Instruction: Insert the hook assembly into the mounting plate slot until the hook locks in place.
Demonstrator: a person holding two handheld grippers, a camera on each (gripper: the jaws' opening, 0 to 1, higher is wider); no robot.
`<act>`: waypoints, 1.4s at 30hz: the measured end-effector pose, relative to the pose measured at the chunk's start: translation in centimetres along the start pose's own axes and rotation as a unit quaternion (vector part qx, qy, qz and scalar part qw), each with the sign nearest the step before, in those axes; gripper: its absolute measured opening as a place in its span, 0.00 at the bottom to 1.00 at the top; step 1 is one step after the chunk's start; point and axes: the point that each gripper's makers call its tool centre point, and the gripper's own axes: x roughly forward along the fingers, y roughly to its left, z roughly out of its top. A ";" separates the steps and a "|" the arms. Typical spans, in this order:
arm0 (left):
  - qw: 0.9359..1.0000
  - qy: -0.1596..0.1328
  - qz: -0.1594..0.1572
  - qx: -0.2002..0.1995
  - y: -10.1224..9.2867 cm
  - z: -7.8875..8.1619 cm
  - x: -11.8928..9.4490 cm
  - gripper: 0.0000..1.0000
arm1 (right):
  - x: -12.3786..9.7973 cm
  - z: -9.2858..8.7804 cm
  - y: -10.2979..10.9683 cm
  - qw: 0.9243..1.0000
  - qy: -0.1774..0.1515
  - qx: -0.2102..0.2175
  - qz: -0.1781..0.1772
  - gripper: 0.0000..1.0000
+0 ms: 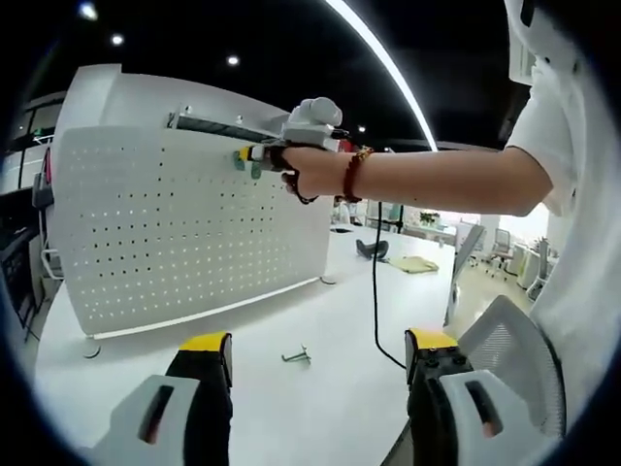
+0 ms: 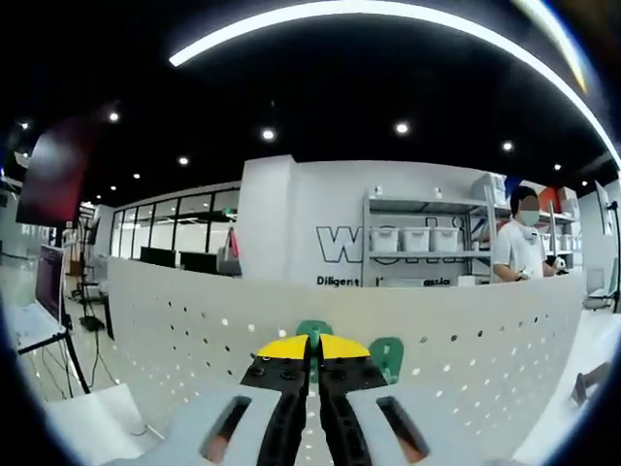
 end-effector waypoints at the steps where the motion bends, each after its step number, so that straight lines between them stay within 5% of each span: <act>1: 1.000 0.000 0.000 0.000 0.0 0.0 0.0 0.75 | 0.0 -0.2 -0.1 1.000 0.002 0.001 -0.004 0.01; 16: 1.000 -0.002 0.006 -0.004 0.4 0.0 -0.2 0.75 | 0.3 -0.6 -0.3 0.999 0.003 -0.007 -0.045 0.01; 35: 1.000 -0.003 0.003 -0.006 0.4 0.0 0.0 0.74 | 0.2 -0.7 -0.7 0.991 0.003 0.098 -0.093 0.02; 42: 1.000 -0.005 0.004 -0.008 0.4 0.0 -0.1 0.74 | 0.8 -1.0 -0.5 0.996 0.040 0.030 -0.070 0.02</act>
